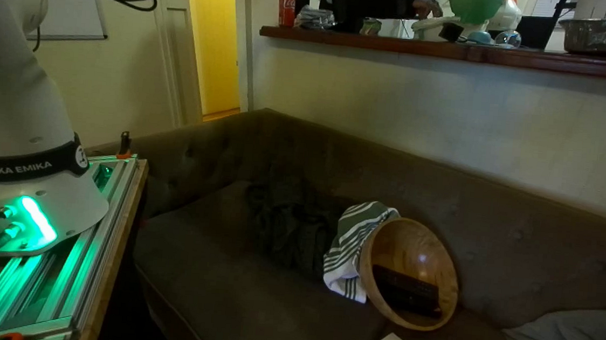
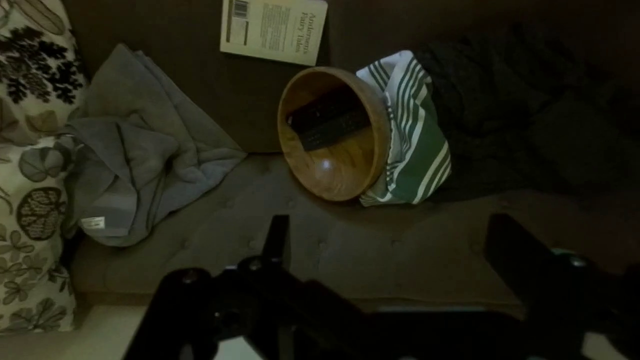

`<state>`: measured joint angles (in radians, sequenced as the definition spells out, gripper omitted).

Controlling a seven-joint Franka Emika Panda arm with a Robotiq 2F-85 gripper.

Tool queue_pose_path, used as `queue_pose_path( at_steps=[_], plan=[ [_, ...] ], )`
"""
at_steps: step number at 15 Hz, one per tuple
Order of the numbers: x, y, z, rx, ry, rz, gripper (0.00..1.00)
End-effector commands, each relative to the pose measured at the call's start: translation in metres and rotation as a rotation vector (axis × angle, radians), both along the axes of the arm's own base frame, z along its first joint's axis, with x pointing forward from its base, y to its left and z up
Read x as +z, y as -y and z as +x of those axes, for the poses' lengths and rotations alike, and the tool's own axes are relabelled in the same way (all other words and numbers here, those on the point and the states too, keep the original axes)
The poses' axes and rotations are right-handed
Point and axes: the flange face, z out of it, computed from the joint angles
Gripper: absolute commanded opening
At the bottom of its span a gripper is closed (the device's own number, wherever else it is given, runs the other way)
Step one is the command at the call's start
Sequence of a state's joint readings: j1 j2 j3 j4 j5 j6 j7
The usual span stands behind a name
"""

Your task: Move the wooden bowl to the left

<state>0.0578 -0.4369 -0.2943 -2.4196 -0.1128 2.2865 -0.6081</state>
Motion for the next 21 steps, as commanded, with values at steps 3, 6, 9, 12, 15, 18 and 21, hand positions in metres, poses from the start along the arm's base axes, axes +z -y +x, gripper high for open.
queue_pose_path(
  at_steps=[3,6,9,12,15,18,21],
  plan=[
    [-0.070,0.029,0.067,0.059,-0.198,0.183,1.00],
    [-0.075,0.028,0.056,0.062,-0.181,0.162,1.00],
    [-0.079,0.026,0.068,0.066,-0.200,0.156,1.00],
    [-0.081,0.031,0.074,0.092,-0.212,0.189,1.00],
    [-0.110,0.038,0.113,0.289,-0.208,0.245,1.00],
    [-0.142,0.057,0.150,0.450,-0.227,0.288,1.00],
    [-0.176,0.062,0.185,0.604,-0.230,0.334,1.00]
  ],
)
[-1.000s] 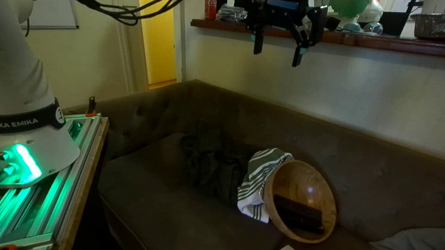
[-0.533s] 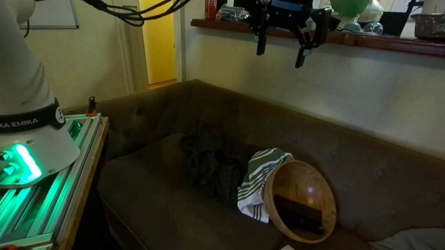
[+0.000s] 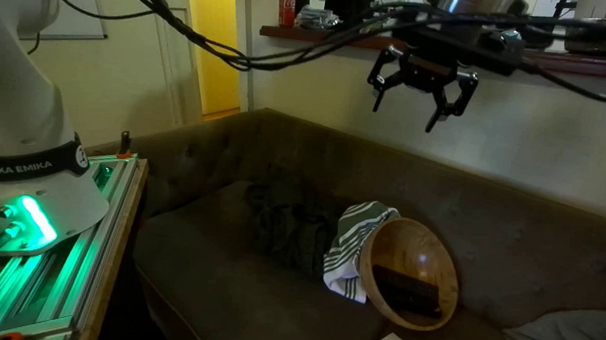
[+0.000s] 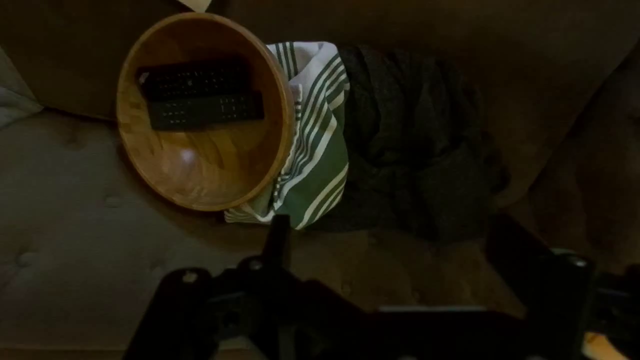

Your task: Move the wooden bowl to the left

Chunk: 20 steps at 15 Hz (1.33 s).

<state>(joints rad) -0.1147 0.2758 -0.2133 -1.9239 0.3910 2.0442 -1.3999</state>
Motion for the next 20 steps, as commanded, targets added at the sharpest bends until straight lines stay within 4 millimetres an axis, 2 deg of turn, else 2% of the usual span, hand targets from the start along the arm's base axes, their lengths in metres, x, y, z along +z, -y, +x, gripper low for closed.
queue_pose_path(
  at_steps=[1,3,6,7,9,11,12,14,17,20],
  plan=[
    [-0.037,0.005,0.053,0.172,0.000,0.105,1.00],
    [-0.059,-0.010,0.071,0.250,-0.060,0.153,1.00],
    [-0.093,-0.039,0.087,0.296,-0.226,0.204,1.00],
    [-0.079,-0.032,0.068,0.267,-0.152,0.188,1.00],
    [-0.092,-0.040,0.074,0.276,-0.166,0.197,1.00],
    [-0.089,-0.035,0.073,0.270,-0.160,0.195,1.00],
    [-0.092,-0.035,0.077,0.216,-0.133,0.252,1.00],
    [-0.114,-0.035,0.092,0.136,-0.126,0.330,1.00],
    [-0.167,-0.047,0.119,0.076,-0.166,0.388,1.00],
    [-0.214,-0.047,0.126,0.020,-0.231,0.432,1.00]
  ],
)
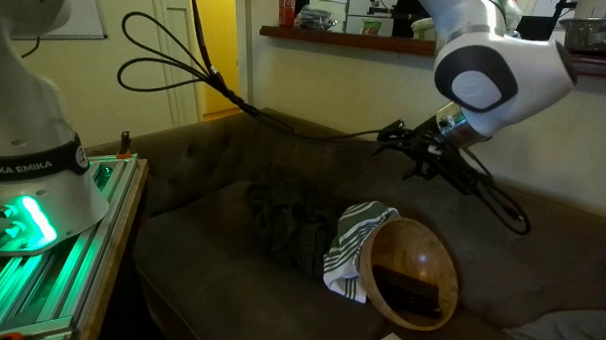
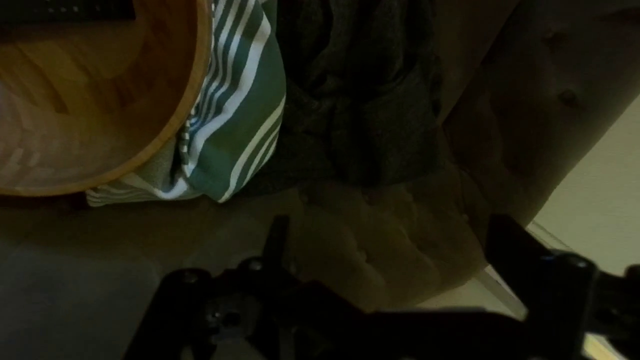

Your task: Move the wooden bowl to the left

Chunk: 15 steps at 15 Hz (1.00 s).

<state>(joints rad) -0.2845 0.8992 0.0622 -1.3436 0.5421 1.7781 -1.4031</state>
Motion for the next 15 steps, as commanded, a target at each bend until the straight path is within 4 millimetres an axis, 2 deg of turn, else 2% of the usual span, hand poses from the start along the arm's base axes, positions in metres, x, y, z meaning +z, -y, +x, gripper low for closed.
queue_pose_path(
  at_steps=[1,4,8,12,15],
  plan=[
    [-0.057,0.003,0.018,-0.055,-0.088,0.060,1.00],
    [-0.094,0.007,0.017,-0.087,-0.168,0.092,1.00],
    [-0.128,0.024,0.018,-0.217,-0.259,0.108,1.00],
    [-0.150,0.030,0.019,-0.300,-0.340,0.070,1.00],
    [-0.158,0.022,0.019,-0.320,-0.400,0.033,1.00]
  ],
)
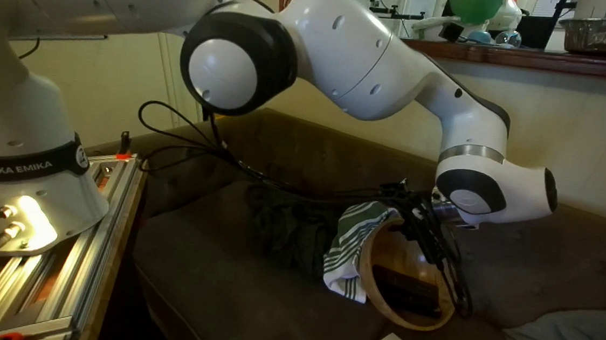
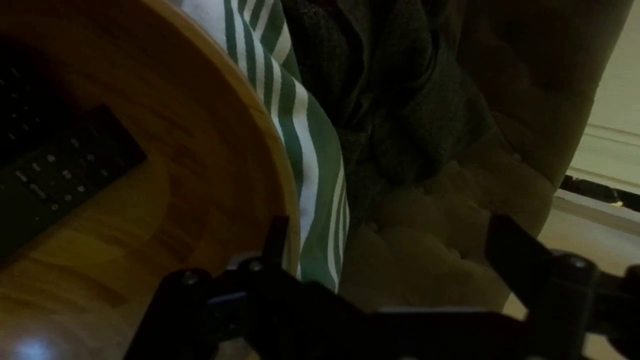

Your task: Move the wooden bowl to the left

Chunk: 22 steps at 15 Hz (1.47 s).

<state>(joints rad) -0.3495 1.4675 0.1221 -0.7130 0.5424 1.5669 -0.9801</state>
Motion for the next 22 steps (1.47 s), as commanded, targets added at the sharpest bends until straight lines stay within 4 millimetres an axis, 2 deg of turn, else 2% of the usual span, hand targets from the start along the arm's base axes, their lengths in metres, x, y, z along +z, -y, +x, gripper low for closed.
queue_pose_path(
  at_steps=[1,4,5,6,7,9,10,16,22],
  plan=[
    [0.002,-0.007,0.003,-0.037,-0.069,-0.031,1.00],
    [0.001,-0.006,0.004,-0.076,-0.107,-0.043,1.00],
    [0.006,-0.010,0.001,-0.052,-0.124,0.007,1.00],
    [0.020,-0.014,0.000,0.022,-0.083,0.084,1.00],
    [0.004,-0.013,0.001,-0.033,-0.091,0.021,1.00],
    [0.014,-0.017,0.001,-0.004,-0.089,0.067,1.00],
    [0.014,-0.013,0.013,-0.086,-0.056,0.020,1.00],
    [-0.007,-0.012,0.030,-0.283,-0.035,-0.138,1.00],
    [-0.028,-0.032,0.016,-0.280,-0.177,-0.210,1.00]
  ],
)
